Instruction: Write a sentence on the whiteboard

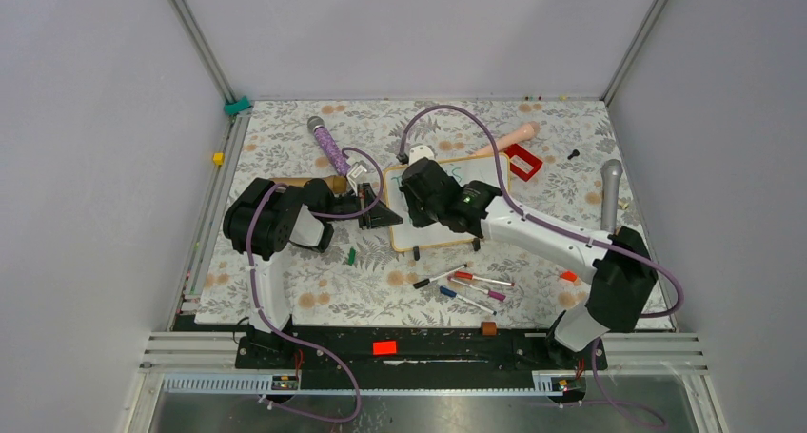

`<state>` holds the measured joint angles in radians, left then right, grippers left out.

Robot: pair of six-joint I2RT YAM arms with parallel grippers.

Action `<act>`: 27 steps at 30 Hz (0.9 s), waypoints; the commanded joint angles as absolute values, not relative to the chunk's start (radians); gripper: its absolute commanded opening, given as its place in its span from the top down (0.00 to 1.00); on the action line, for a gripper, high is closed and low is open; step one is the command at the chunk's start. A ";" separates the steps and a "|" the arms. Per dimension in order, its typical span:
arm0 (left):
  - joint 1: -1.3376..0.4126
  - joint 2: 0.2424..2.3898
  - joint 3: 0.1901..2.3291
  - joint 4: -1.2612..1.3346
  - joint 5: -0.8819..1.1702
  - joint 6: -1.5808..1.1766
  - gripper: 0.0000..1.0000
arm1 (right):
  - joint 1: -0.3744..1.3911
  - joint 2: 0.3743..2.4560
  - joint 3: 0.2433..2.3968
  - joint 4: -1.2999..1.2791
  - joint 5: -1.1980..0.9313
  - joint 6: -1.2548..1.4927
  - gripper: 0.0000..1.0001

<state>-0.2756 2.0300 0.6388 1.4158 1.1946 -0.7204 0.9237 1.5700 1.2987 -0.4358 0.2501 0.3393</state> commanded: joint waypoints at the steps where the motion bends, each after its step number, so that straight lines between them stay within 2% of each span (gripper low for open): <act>1: -0.294 1.992 0.628 1.480 1.264 -0.695 1.00 | 0.923 1.591 1.342 -0.439 0.278 0.329 1.00; 27: -0.294 1.995 0.628 1.480 1.261 -0.692 1.00 | 0.922 1.610 1.355 -0.518 0.457 0.354 1.00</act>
<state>-0.2756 2.0300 0.6388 1.4120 1.1908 -0.7208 0.9287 1.6234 1.3434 -0.5083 0.3473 0.3466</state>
